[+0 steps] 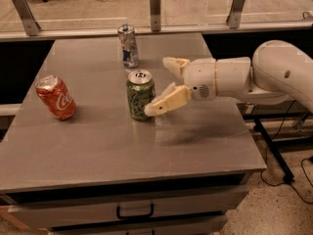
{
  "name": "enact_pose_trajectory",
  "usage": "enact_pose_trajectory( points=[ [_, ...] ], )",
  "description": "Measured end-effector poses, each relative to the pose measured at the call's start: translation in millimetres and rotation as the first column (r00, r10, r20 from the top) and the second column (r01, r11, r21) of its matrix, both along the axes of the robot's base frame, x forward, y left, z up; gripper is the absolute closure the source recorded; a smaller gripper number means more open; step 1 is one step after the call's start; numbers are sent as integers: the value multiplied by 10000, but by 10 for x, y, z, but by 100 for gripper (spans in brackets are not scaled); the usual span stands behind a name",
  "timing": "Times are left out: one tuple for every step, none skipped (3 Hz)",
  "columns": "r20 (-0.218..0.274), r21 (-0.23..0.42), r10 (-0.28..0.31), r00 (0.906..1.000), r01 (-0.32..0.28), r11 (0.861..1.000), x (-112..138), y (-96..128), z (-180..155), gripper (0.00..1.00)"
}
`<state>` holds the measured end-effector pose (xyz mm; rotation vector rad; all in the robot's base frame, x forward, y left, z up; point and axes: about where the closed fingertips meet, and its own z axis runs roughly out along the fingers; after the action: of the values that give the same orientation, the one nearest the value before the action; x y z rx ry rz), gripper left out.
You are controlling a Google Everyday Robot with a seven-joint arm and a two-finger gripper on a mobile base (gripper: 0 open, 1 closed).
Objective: Pick green can
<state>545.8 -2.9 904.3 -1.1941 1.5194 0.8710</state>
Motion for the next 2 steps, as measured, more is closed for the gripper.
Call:
enact_pose_trajectory(
  points=[
    [-157, 519, 184, 9997, -176, 9985, -41, 231, -134, 16],
    [-430, 892, 603, 9973, -563, 9944, -146, 495, -237, 39]
  ],
)
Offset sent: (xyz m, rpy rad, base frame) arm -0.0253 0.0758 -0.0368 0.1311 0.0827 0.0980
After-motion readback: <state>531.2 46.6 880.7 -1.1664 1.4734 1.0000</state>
